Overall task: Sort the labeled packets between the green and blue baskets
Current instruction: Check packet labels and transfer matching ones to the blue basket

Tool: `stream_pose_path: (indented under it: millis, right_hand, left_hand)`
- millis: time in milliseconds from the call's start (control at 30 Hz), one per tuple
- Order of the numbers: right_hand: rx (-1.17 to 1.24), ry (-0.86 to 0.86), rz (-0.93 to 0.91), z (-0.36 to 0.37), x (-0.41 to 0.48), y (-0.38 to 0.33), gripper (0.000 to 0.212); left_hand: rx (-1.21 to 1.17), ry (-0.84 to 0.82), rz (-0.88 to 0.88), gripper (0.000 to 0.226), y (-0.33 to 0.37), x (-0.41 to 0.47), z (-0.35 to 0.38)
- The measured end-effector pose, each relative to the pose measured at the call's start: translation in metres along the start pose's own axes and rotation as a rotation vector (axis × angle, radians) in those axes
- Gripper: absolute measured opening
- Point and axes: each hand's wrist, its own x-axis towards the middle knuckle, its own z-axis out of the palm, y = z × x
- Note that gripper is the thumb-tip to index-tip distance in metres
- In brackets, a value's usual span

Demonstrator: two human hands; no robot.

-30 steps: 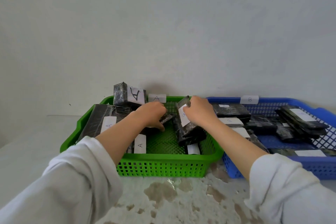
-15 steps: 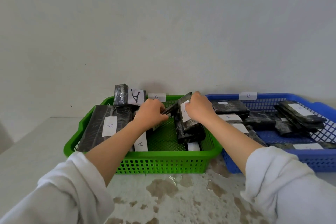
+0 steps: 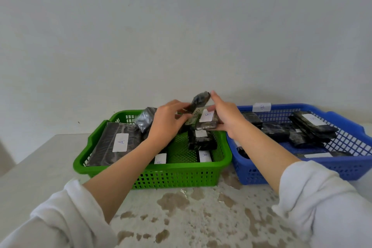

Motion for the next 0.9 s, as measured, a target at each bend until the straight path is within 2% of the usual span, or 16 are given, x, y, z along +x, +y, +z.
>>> stream_pose_path:
  millis: [33,100,233,300,333,400,467,533,633,700,800,900]
  right_hand:
    - [0.124,-0.064,0.069,-0.005,-0.004,-0.002,0.056]
    - [0.236,-0.161,0.093,-0.016,-0.011,-0.003,0.048]
    - [0.228,-0.177,0.03,-0.04,-0.024,-0.002,0.015]
    - [0.211,-0.153,-0.003,-0.053,-0.03,-0.001,0.011]
    - [0.203,-0.14,-0.021,-0.059,-0.034,-0.001,0.012]
    - [0.188,-0.111,-0.052,-0.071,-0.04,0.0,0.015]
    - [0.166,-0.092,-0.072,-0.084,-0.046,0.003,0.018]
    - [0.143,-0.099,-0.084,-0.096,-0.049,0.005,0.022]
    - [0.094,-0.128,-0.11,-0.114,-0.053,0.01,0.022]
    - [0.077,-0.071,-0.125,-0.128,-0.051,0.013,0.018]
    - [-0.001,0.192,-0.196,-0.154,-0.042,0.017,0.007]
    - [-0.071,0.4,-0.26,-0.187,-0.027,0.022,0.015]
  left_hand:
    - [0.056,0.004,0.07,0.029,0.004,-0.002,-0.001]
    - [0.166,0.008,0.204,0.029,0.013,-0.005,-0.001]
    - [0.169,0.012,0.295,0.033,0.036,-0.008,0.004]
    - [0.097,0.014,0.205,0.038,0.048,-0.009,0.009]
    - [0.026,0.035,0.104,0.04,0.053,-0.01,0.012]
    - [-0.171,0.089,-0.181,0.045,0.064,-0.008,0.018]
    - [-0.409,0.074,-0.478,0.061,0.074,-0.004,0.026]
    - [-0.61,0.005,-0.643,0.08,0.084,0.0,0.036]
    - [-0.68,0.003,-0.67,0.087,0.1,0.005,0.055]
    - [-0.747,0.053,-0.689,0.084,0.108,0.009,0.068]
    - [-0.867,0.115,-0.72,0.082,0.119,0.018,0.085]
    - [-0.806,0.174,-0.697,0.083,0.122,0.03,0.099]
